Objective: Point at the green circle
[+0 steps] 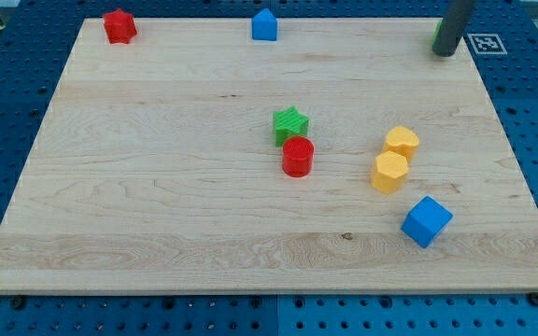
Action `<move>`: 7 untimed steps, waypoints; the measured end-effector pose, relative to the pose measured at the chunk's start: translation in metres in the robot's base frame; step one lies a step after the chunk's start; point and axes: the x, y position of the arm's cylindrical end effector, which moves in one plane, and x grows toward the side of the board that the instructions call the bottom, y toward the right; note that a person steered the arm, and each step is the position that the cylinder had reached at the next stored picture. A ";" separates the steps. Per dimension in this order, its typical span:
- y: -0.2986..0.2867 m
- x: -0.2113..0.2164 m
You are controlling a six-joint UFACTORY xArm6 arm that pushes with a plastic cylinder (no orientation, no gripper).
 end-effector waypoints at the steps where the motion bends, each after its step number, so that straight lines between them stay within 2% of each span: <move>1: 0.000 -0.016; 3: 0.015 -0.008; 4: 0.057 -0.002; 5: 0.090 -0.035; 7: 0.074 -0.072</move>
